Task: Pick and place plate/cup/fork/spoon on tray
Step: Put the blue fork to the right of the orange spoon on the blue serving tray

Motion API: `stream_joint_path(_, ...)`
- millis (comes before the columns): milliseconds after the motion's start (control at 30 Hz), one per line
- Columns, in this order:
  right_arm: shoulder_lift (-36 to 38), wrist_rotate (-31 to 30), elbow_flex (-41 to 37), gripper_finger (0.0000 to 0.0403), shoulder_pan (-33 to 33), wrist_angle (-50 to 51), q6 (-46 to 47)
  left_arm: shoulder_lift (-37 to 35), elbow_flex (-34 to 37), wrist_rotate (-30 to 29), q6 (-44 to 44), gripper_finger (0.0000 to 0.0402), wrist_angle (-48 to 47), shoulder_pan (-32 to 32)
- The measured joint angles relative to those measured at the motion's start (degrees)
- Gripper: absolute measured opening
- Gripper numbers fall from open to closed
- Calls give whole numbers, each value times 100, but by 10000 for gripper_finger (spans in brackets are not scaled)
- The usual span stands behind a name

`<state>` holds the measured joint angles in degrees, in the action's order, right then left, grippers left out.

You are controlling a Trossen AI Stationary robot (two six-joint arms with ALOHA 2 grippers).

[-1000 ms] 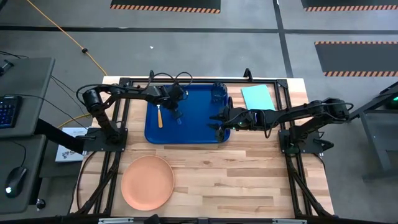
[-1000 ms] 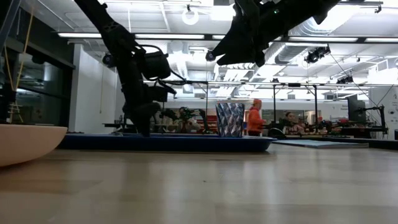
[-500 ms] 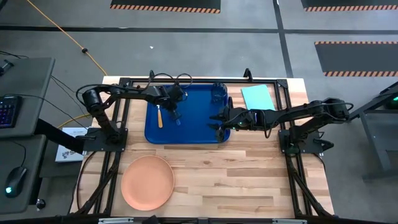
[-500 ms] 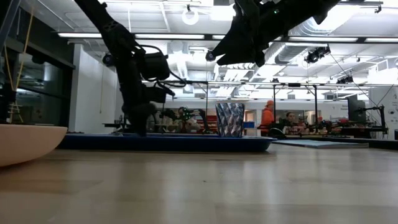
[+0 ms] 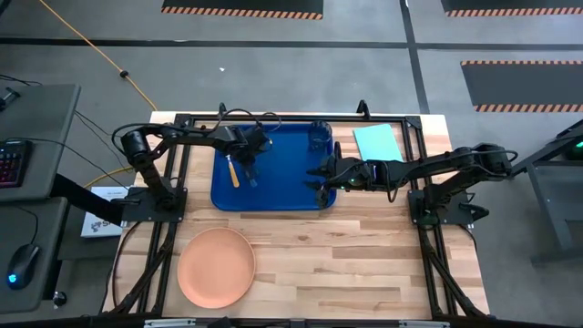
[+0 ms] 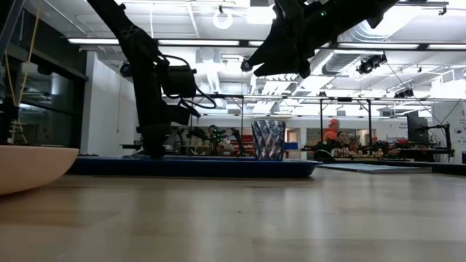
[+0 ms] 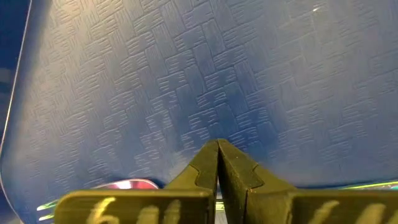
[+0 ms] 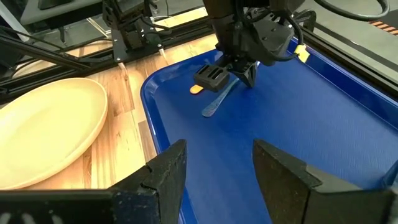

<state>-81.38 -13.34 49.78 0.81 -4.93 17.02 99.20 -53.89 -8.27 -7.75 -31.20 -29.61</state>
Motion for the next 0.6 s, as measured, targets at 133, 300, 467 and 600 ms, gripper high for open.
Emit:
stream_joint_path(133,0,-2,0,174,-1,0,2,-92,2,15,15,0,1,14)
stream_joint_path(300,0,-2,0,174,1,0,-4,-437,7,24,188,0,29,88)
stream_joint_path(467,0,-2,0,174,-1,0,-11,-788,180,90,529,0,34,390)
stream_joint_path(600,0,-2,0,174,0,0,-29,-854,685,181,916,0,525,682)
